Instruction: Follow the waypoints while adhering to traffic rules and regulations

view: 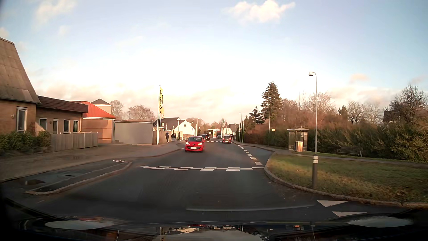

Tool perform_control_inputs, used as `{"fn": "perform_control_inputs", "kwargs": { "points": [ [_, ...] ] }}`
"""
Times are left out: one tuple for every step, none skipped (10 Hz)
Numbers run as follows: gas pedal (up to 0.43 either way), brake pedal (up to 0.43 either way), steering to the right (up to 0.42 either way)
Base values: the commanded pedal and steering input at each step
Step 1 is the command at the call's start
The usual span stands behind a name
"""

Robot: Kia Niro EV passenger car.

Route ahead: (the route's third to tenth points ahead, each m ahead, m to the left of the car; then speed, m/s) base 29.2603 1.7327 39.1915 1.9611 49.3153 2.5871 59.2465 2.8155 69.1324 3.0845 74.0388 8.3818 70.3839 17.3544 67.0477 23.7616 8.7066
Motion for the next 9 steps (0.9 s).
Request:
{"fn": "perform_control_inputs", "kwargs": {
  "points": [
    [0.067, 0.000, 0.009],
    [0.067, 0.000, 0.009],
    [0.067, 0.000, 0.010],
    [0.067, 0.000, 0.013],
    [0.067, 0.000, 0.013],
    [0.067, 0.000, 0.008],
    [0.067, 0.000, 0.005],
    [0.067, 0.000, 0.007],
    [0.067, 0.000, 0.010]
  ]
}}
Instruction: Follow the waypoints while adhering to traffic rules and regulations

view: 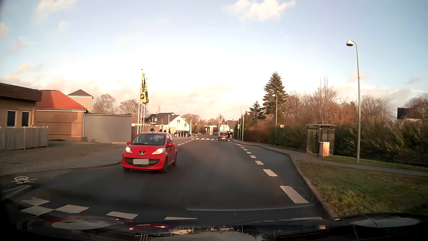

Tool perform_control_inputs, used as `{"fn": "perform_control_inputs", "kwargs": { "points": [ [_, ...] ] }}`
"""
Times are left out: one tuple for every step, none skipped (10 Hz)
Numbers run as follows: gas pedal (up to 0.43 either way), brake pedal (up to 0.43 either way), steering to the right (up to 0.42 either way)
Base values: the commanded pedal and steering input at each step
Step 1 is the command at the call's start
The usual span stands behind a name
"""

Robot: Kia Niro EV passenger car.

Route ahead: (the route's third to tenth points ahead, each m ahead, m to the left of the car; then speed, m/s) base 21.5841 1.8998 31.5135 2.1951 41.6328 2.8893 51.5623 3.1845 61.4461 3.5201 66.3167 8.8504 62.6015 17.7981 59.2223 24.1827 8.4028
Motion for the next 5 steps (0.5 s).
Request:
{"fn": "perform_control_inputs", "kwargs": {
  "points": [
    [0.067, 0.000, 0.010],
    [0.067, 0.000, 0.010],
    [0.067, 0.000, 0.010],
    [0.067, 0.000, 0.009],
    [0.067, 0.000, 0.005]
  ]
}}
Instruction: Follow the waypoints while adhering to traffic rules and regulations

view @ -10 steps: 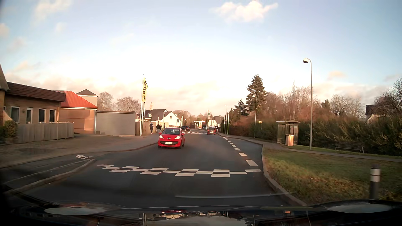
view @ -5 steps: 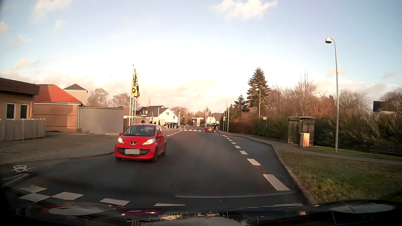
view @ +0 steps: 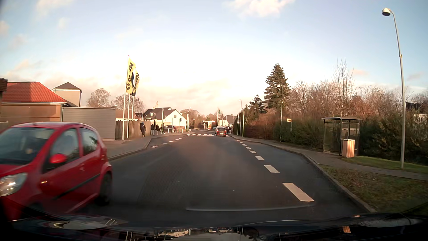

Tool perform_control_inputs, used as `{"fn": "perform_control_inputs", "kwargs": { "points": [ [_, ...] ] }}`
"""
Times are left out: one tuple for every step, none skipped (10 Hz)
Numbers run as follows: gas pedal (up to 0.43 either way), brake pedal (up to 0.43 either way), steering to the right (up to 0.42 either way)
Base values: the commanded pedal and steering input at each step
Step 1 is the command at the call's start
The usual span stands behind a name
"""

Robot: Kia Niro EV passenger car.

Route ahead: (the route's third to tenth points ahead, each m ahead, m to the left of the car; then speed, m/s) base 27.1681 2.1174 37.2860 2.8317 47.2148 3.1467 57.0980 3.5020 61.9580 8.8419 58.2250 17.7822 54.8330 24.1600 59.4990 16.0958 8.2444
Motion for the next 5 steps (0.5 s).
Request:
{"fn": "perform_control_inputs", "kwargs": {
  "points": [
    [0.087, 0.000, 0.003],
    [0.098, 0.000, 0.003],
    [0.087, 0.000, 0.003],
    [0.087, 0.000, 0.003],
    [0.087, 0.000, -0.001]
  ]
}}
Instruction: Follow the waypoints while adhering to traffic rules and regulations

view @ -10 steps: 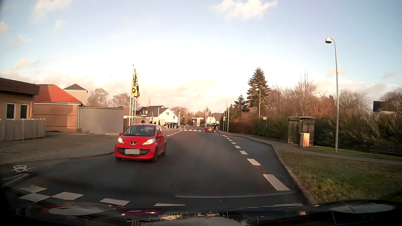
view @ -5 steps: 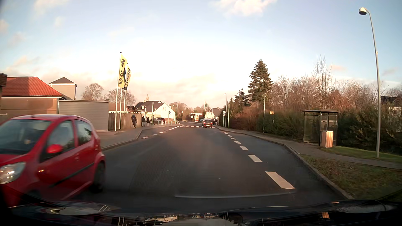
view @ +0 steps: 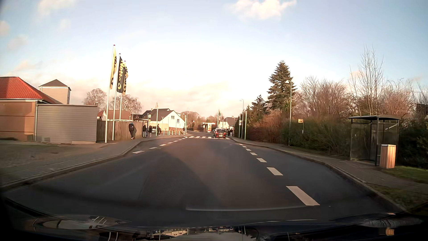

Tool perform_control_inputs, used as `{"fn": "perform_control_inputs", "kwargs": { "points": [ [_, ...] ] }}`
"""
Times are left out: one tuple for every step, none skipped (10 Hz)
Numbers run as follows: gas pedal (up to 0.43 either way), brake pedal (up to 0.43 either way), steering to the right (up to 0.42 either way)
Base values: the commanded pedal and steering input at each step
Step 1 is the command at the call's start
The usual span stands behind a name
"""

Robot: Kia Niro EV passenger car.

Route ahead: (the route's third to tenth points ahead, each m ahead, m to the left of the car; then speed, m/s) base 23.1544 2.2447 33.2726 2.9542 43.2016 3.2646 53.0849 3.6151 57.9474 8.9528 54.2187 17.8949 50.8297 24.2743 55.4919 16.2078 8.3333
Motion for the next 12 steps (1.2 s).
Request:
{"fn": "perform_control_inputs", "kwargs": {
  "points": [
    [0.087, 0.000, -0.002],
    [0.087, 0.000, 0.000],
    [0.087, 0.000, 0.000],
    [0.087, 0.000, 0.000],
    [0.087, 0.000, 0.000],
    [0.087, 0.000, 0.000],
    [0.087, 0.000, 0.000],
    [0.087, 0.000, 0.000],
    [0.087, 0.000, 0.000],
    [0.079, 0.000, 0.000],
    [0.067, 0.000, 0.000],
    [0.067, 0.000, 0.000]
  ]
}}
